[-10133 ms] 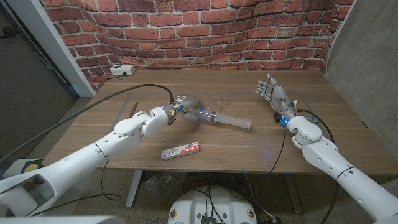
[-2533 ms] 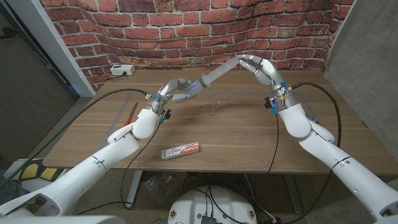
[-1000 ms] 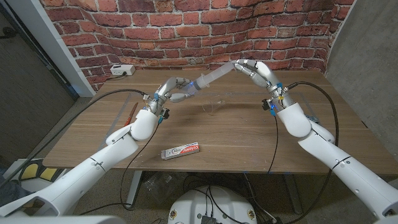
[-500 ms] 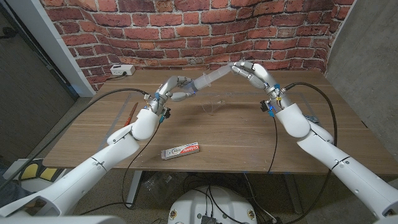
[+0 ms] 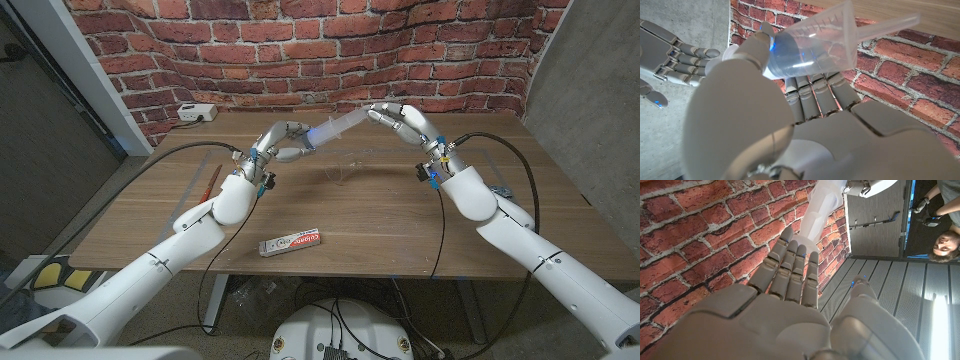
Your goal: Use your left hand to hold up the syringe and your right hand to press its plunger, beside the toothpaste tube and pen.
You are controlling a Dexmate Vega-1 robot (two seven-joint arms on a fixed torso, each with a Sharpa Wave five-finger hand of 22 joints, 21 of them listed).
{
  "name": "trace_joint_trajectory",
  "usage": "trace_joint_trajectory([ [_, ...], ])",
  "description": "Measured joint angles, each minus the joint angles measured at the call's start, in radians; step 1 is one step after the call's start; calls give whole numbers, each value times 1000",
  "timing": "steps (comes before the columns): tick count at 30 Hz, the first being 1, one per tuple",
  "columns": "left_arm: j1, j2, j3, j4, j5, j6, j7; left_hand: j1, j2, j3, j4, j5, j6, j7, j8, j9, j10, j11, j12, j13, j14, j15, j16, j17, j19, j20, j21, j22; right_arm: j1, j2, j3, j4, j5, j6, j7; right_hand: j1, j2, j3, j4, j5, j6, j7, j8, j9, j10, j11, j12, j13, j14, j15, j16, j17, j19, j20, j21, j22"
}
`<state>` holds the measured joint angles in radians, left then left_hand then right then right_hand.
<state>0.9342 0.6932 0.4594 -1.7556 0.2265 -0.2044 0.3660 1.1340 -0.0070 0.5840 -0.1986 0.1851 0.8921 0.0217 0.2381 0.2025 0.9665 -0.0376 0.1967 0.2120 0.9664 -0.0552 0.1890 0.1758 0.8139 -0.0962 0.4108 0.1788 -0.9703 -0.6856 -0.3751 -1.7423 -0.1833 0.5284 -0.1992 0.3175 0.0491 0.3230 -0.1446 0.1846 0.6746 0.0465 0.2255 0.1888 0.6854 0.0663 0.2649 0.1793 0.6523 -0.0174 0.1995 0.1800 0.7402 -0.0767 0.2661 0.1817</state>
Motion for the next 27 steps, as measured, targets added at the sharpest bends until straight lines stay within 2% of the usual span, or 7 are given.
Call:
trace_joint_trajectory([
  [27,-1,-4,1,-1,2,-2,-6,0,0,0,0,-1,16,-1,-8,0,0,0,0,-1,0,-1,-3,0,0,0,4,0,11,-1,-32,10,33,-15,38,0,0,0,0,0,0,0,-8,5,-1,-1,-8,0,0,0,-4,0,0,0,-5,0],
])
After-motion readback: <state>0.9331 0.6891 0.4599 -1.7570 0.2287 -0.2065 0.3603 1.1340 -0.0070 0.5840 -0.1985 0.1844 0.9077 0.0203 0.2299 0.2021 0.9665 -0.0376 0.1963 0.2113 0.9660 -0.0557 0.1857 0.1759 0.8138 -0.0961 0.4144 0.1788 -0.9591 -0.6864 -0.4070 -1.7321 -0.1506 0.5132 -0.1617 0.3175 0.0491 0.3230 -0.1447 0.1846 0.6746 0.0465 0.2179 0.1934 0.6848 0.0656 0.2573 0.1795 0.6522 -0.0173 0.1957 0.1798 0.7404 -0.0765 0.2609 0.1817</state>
